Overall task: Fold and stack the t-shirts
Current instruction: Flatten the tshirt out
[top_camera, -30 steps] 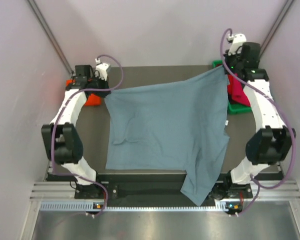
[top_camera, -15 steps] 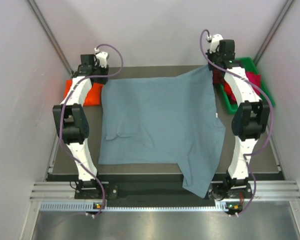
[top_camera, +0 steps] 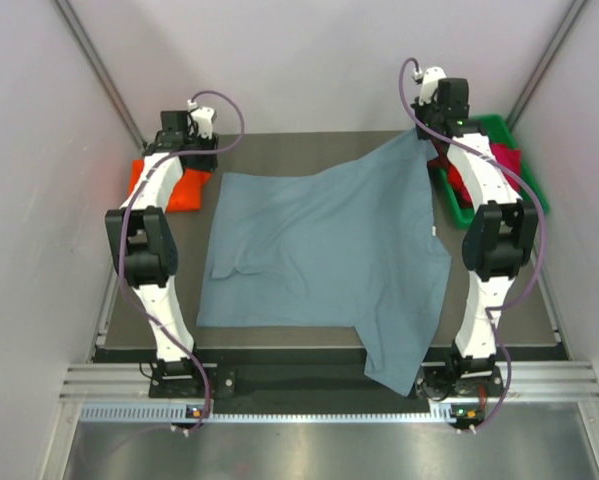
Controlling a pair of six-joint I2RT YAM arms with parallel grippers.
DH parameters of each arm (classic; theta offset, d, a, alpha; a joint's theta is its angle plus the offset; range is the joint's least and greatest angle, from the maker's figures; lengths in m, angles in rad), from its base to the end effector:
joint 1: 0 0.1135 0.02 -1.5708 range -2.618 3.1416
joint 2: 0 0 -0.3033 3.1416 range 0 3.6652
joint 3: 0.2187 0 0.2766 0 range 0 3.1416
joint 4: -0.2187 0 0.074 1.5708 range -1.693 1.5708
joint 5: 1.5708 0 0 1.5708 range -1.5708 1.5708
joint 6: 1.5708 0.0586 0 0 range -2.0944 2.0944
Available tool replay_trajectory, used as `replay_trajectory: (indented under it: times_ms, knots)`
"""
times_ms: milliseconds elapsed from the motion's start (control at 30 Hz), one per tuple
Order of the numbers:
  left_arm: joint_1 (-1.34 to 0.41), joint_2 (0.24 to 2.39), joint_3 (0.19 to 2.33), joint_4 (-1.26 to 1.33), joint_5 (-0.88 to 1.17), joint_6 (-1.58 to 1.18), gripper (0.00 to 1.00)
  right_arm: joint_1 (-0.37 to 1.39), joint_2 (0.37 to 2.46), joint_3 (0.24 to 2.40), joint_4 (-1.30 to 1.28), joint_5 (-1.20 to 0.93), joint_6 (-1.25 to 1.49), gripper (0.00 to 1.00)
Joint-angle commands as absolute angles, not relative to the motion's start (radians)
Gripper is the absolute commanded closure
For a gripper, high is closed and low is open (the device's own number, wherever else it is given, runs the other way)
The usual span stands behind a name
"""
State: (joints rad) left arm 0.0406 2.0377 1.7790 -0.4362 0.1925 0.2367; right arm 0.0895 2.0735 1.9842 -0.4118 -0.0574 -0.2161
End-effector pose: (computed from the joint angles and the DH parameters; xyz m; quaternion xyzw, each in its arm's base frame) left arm 0.5339 0.0105 0.2891 0.1288 0.8931 -0.0279 0.4301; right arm 0.5541 0.0531 0.3513 -0.1453 0.8477 -0.0076 0.5100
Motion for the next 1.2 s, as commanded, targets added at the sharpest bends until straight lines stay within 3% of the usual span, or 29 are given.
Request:
replay_trajectory:
  times_ms: [0, 133, 367, 1167]
  knots:
    - [0.041, 2.092, 1.86, -0.489, 0.314, 0.195, 0.55, 0.097, 2.083, 1.993, -0.374, -0.054, -0.221, 1.0]
    - [0.041, 2.241, 2.038, -0.538, 0.339, 0.15, 0.55, 0.106, 2.086, 1.985, -0.377, -0.057, -0.219, 1.0]
    - [0.04, 2.373, 2.091, -0.505, 0.357, 0.101, 0.51, 0.132, 2.069, 1.957, -0.394, -0.069, -0.218, 1.0]
    - [0.052, 2.508, 2.192, -0.463, 0.291, 0.043, 0.48, 0.172, 2.005, 1.908, -0.407, -0.043, -0.227, 1.0]
